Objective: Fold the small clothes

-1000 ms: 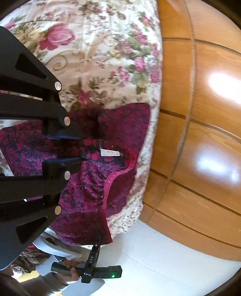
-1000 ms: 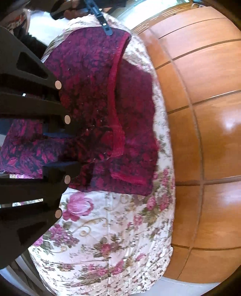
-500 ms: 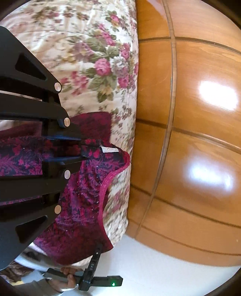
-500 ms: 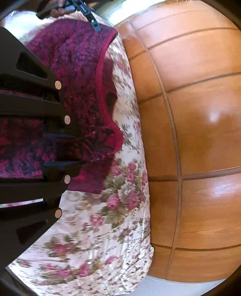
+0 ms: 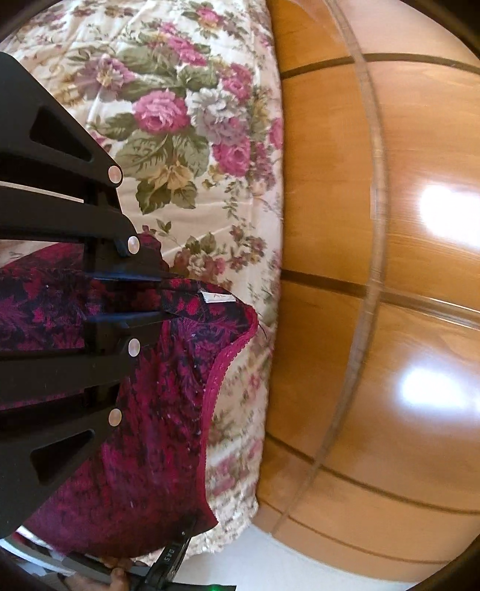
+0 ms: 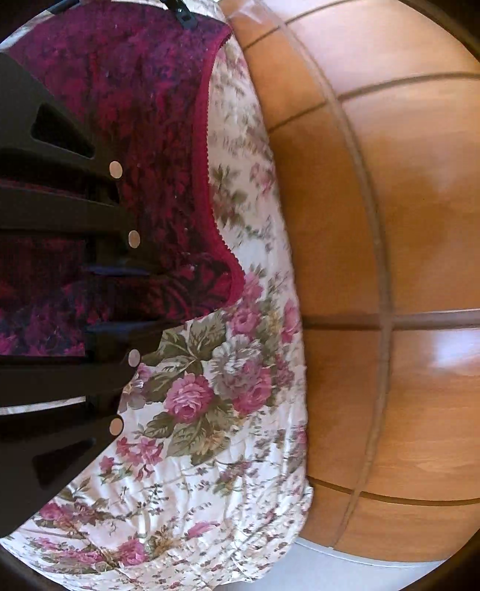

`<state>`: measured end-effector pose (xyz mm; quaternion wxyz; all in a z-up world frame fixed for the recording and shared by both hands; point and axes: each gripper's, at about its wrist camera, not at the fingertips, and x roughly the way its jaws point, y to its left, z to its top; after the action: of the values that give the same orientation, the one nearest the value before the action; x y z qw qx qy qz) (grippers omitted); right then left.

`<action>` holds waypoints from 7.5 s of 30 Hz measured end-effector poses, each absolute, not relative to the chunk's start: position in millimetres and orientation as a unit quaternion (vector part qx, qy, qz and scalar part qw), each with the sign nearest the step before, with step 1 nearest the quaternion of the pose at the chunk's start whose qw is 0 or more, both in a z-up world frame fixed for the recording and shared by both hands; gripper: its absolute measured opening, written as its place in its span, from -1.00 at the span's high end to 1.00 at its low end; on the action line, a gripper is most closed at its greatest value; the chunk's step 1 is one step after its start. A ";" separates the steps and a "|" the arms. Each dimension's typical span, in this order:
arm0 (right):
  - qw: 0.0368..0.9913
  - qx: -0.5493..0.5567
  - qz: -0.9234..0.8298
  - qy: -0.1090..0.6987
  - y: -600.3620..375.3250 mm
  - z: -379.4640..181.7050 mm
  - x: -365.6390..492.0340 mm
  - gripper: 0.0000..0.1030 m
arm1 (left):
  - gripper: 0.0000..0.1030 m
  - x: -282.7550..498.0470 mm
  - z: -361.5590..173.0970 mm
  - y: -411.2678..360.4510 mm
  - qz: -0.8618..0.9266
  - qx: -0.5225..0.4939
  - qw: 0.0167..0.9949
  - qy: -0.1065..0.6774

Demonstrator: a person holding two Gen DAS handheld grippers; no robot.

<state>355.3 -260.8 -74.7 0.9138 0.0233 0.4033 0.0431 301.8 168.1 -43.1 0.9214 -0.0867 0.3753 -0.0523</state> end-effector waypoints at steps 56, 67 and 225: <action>0.825 0.231 0.199 0.475 -316.7 -99.8 75.6 0.53 | 0.74 37.3 -75.7 200.8 -0.180 -0.277 0.839 0.432; 0.853 0.216 0.139 0.455 -321.4 -86.7 91.6 -0.39 | 0.03 77.1 -30.6 206.0 -0.060 -0.149 0.909 0.385; 0.874 -0.230 0.337 0.265 56.2 -56.1 44.4 -0.18 | 0.54 164.0 -12.0 195.5 -0.266 -0.286 0.821 0.417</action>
<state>44.4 56.2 -56.1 0.8737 -0.2305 0.2650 0.3366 164.0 195.5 -12.0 0.8209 -0.2858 0.4168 -0.2661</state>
